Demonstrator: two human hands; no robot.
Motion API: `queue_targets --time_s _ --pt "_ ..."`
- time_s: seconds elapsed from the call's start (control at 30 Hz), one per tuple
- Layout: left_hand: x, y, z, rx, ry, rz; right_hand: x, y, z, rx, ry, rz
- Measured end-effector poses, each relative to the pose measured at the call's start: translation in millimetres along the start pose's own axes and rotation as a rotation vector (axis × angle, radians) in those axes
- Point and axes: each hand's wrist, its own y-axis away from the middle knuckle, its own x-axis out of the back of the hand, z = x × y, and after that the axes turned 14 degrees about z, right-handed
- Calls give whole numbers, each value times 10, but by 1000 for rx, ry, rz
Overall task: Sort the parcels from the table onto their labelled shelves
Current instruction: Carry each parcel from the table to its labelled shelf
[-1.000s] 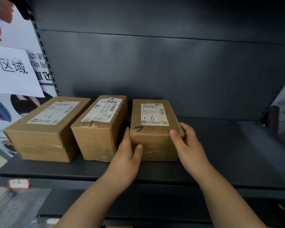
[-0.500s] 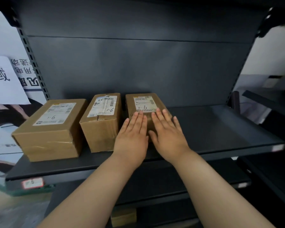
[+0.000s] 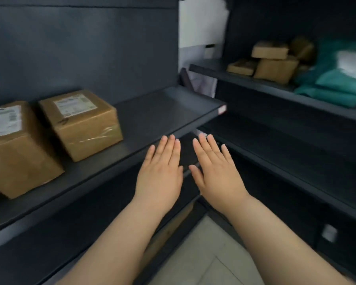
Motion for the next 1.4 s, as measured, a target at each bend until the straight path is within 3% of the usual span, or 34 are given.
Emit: queue_targets --time_s 0.3,0.6,0.8,1.03,1.4 --pt "-57 -48 2000 -481 291 33 1320 1275 1183 -446 331 77" --pt "424 861 4143 -797 483 17 2906 3105 1790 -789 530 79" --pt "846 1884 5529 -937 616 -29 3984 4524 1997 -913 671 74" --pt "1365 2954 6817 -1192 755 -64 4938 5975 1804 -1179 793 126" --pt "1634 4118 8406 -1580 866 -154 5617 7434 1838 -1585 888 223"
